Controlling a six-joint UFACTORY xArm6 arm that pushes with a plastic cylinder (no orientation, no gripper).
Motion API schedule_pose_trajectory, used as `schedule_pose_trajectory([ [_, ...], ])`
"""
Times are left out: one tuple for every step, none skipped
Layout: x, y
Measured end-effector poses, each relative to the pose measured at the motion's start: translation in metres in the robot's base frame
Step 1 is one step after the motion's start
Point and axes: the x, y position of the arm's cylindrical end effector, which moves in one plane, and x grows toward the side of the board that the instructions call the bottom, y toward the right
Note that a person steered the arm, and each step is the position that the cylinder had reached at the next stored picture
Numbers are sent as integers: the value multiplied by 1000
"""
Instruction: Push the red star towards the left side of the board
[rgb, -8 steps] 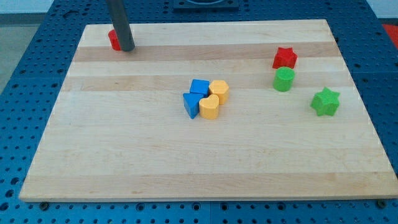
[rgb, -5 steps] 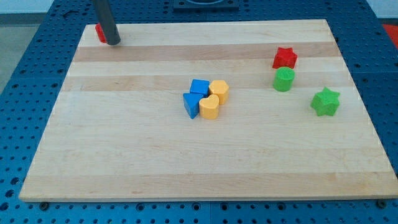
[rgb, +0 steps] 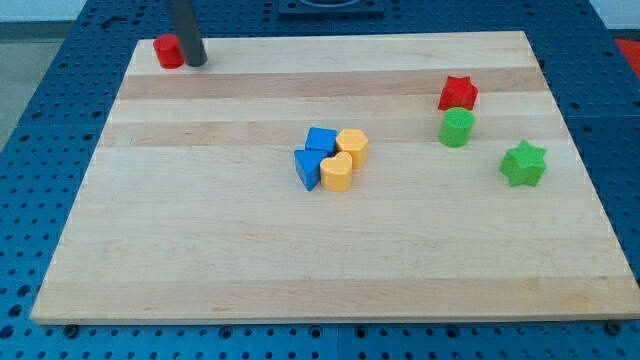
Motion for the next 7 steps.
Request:
schedule_pose_trajectory([
  [0, 73],
  [0, 152],
  [0, 221],
  [0, 269],
  [0, 343],
  [0, 443],
  [3, 480],
])
